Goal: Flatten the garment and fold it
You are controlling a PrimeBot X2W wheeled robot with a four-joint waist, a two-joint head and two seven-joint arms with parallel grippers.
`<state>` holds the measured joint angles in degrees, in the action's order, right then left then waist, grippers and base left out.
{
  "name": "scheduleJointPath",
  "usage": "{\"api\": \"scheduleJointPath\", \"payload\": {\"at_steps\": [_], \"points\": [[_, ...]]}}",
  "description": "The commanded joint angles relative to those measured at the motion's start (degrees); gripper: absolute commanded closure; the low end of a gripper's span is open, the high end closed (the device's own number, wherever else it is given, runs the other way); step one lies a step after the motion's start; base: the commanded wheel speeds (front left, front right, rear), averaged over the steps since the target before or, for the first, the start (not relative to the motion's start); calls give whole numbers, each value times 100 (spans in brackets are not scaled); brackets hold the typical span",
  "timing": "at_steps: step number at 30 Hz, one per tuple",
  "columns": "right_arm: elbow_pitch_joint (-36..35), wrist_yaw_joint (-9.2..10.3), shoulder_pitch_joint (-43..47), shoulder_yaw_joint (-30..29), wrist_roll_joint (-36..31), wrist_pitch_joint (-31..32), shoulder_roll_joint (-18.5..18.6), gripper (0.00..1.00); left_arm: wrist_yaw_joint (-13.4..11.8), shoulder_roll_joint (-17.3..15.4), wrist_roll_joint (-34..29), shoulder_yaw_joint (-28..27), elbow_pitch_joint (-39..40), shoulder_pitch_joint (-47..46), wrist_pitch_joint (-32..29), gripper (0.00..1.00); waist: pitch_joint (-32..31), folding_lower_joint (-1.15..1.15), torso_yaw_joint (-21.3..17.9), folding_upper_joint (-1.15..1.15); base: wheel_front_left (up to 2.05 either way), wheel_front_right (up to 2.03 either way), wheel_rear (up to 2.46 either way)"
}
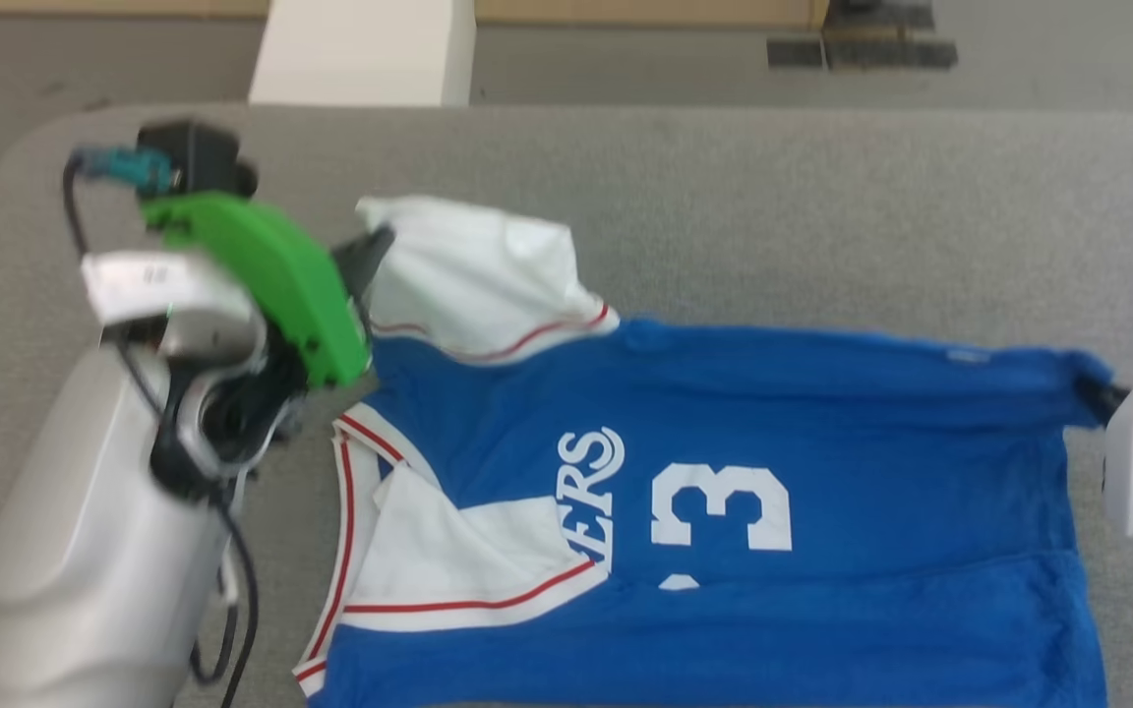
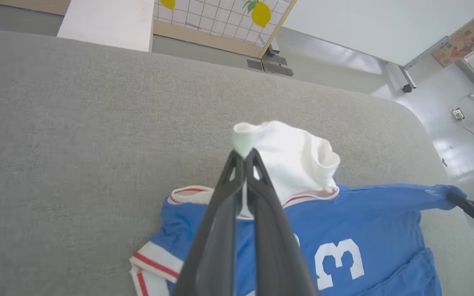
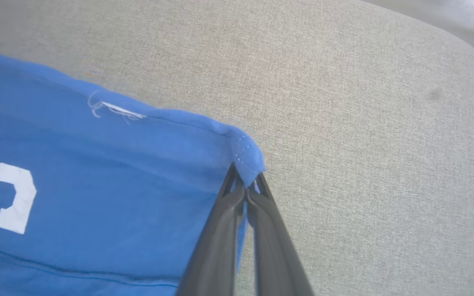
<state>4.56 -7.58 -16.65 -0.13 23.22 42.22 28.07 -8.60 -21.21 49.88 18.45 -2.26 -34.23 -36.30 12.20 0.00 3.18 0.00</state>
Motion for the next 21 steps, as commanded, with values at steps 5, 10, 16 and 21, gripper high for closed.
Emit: {"api": "scheduleJointPath", "payload": {"at_steps": [5, 10, 16, 21], "points": [[-1, 9, 536, -175, -39, -124, -203, 100, -370, -178, 238, -265, 706, 1182, 87, 100, -693, 0, 140, 0, 0, 0, 0], [-29, 9, 989, -285, -60, -166, -309, 100, -644, -213, 416, -456, 1113, 2214, 189, 100, -829, 0, 164, 0, 0, 0, 0], [-12, 9, 1426, -377, -73, -200, -502, 100, -864, -95, 619, -617, 1155, 3087, 342, 100, -820, 0, 161, 0, 0, 0, 0], [176, 9, 1781, -388, -157, -278, -722, 100, -944, 109, 825, -612, 617, 3688, 401, 100, -723, 0, 142, 0, 0, 0, 0]]}}
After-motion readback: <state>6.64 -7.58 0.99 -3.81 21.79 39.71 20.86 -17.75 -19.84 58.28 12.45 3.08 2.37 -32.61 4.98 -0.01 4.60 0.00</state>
